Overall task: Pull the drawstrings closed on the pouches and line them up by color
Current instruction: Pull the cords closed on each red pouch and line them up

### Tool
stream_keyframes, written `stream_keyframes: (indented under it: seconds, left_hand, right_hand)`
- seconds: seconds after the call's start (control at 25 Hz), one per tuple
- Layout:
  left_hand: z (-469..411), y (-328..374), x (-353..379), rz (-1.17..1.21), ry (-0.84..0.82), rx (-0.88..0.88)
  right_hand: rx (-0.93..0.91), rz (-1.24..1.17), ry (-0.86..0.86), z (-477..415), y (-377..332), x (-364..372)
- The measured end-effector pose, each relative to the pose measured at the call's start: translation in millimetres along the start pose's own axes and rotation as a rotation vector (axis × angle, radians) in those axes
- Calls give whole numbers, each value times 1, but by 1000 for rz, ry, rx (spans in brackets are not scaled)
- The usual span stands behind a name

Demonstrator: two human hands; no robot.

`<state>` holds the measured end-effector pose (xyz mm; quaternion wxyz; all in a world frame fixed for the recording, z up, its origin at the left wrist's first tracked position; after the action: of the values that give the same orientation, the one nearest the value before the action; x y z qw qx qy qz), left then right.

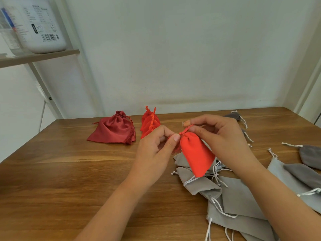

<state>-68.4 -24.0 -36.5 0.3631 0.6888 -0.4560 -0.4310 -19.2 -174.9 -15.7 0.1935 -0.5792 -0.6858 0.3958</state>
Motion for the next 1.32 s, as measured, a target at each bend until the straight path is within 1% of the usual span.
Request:
stream_keyframes:
  seconds: [0.08, 0.16, 0.2, 0.24, 0.28, 0.32, 0.36, 0.4, 0.44, 0.48, 0.56, 0.6, 0.64, 0.68, 0.76, 0.84, 0.92, 1.0, 1.04, 1.12, 1.16, 1.24, 1.32]
  left_hand:
    - [1, 0, 1, -39, -23, 28]
    - [2, -2, 2, -137, -31, 72]
    - [2, -3, 3, -190, -34, 89]
    - [3, -5, 5, -229, -41, 100]
    - [3, -6, 6, -250, -48, 106]
    - [4, -6, 8, -252, -54, 110]
    - [4, -6, 8, -245, -53, 111]
    - [4, -7, 8, -239, -50, 108]
    - [4, -7, 7, -234, -51, 101]
    - [4, -7, 6, -235, -56, 92]
    - [4, -6, 5, -263, -66, 78]
    - [4, -6, 5, -277, -66, 74]
    - [3, -6, 4, -271, -62, 56]
    - [3, -6, 4, -232, -61, 18]
    - [0, -6, 4, -28, -61, -119]
    - [-3, -9, 6, 242, -78, -319]
    - [-3, -13, 9, 357, -108, -460]
    - [-5, -15, 4, 351, -107, -508]
    - [-7, -16, -4, 326, -91, -525]
    - [-12, -19, -27, 236, -65, -582]
    - [-14, -20, -39, 175, -68, -626]
    - [-15, -25, -60, 86, -111, -730]
    - [-14, -31, -70, 56, -154, -816]
  right_hand:
    - [77, -72, 44, 0, 6, 3]
    - [184, -149, 98, 0, 14, 5]
    - [226, -123, 123, 1, 18, 5]
    - [231, -1, 131, 2, 20, 4]
    - [182, 215, 110, 4, 21, 4]
    - [97, 463, 69, 4, 18, 4]
    - [9, 645, 33, 4, 14, 7]
    - [-38, 705, 28, 5, 12, 8]
    - [-31, 667, 42, 5, 13, 8]
    - [42, 521, 86, 4, 14, 4]
    - [235, 95, 184, 2, 20, -3]
    - [272, 3, 202, 1, 21, -5]
    - [255, 42, 189, 1, 21, -6]
    - [217, 144, 168, 1, 21, -6]
    - [105, 310, 120, 0, 18, -3]
    - [4, 389, 74, 2, 16, 3]
    - [-47, 451, 50, 5, 15, 10]
    - [-65, 435, 55, 6, 14, 15]
    - [-55, 387, 47, 6, 14, 16]
    - [-14, 301, -29, 5, 16, 15]
    - [8, 316, -85, 5, 18, 14]
    - [67, 453, -215, 5, 29, 11]
    - [118, 605, -324, 6, 39, 10]
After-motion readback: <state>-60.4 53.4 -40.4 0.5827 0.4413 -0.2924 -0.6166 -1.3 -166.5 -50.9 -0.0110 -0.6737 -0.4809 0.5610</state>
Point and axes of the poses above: each hand's wrist, its own z-axis away from the middle knuckle, its own x-axis out of the palm, y = z × x, the point moved 3 cm from there along -z, towards the middle knuckle, and after that the axes turned 10 degrees about -x, right-handed, at the moved point
